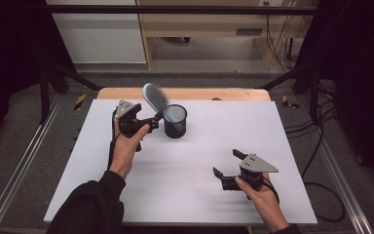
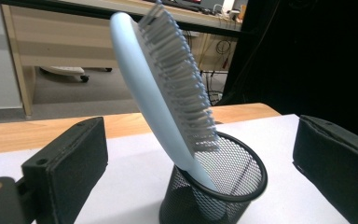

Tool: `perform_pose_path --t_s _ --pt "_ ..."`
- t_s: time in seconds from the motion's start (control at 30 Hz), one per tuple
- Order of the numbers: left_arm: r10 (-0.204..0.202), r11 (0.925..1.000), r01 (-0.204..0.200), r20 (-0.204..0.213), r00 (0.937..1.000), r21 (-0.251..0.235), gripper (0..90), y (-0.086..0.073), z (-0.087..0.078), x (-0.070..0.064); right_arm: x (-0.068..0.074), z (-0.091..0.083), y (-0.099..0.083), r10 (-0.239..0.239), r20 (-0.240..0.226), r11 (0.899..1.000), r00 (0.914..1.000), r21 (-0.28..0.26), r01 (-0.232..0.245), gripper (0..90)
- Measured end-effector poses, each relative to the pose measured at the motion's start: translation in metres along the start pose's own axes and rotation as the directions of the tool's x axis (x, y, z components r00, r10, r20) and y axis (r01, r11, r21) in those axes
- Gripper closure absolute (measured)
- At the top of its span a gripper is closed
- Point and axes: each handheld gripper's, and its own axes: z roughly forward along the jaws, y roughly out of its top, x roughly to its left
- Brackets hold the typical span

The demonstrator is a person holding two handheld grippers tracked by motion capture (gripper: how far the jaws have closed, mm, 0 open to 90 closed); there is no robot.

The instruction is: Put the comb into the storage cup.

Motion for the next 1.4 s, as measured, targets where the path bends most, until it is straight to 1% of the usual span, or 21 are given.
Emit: perform_pose_path --t_s 0.17,0.27,0.4,0.6,0.77,0.87,1.0,1.17,1.4 --pt "0.000 1.0000 0.000 0.005 1.0000 0.000 3.1 -0.003 -0.005 0.000 0.000 0.000 0.000 -0.001 0.000 1.000 1.0000 0.002 0.001 5.4" --pt "-0.008 0.9999 0.008 0.006 1.0000 -0.009 3.1 -0.006 -0.010 0.001 0.000 0.000 0.000 -0.004 0.000 1.000 1.0000 0.004 0.004 5.4" --pt "-0.012 0.9999 0.012 0.008 0.9999 -0.002 3.1 -0.012 -0.016 0.004 0.000 0.000 0.000 -0.002 0.001 1.000 1.0000 0.003 0.002 5.4" --pt "-0.027 0.9994 0.027 -0.007 0.9996 -0.021 3.3 -0.018 -0.026 0.009 0.001 0.000 0.000 -0.006 0.004 1.000 1.0000 0.008 0.006 5.4" --pt "-0.045 0.9987 0.045 -0.012 0.9989 -0.023 3.3 -0.023 -0.033 0.014 0.000 0.000 0.000 -0.006 0.006 1.000 1.0000 0.008 0.006 5.4" --pt "-0.047 0.9986 0.046 -0.016 0.9988 -0.026 3.2 -0.024 -0.036 0.016 0.001 0.000 0.000 -0.006 0.006 1.000 1.0000 0.007 0.006 5.4" --pt "-0.035 0.9987 0.034 -0.029 0.9990 -0.039 3.4 -0.023 -0.041 0.018 0.001 0.000 0.000 -0.005 0.006 1.000 1.0000 0.005 0.005 5.4" --pt "-0.026 0.9987 0.025 -0.020 0.9994 -0.044 3.4 -0.021 -0.047 0.018 0.001 0.000 0.000 -0.005 0.005 1.000 1.0000 0.006 0.005 5.4" --pt "-0.007 0.9988 0.006 -0.020 0.9998 -0.049 1.7 -0.018 -0.054 0.018 0.001 0.000 0.000 -0.004 0.004 1.000 1.0000 0.005 0.004 5.2"
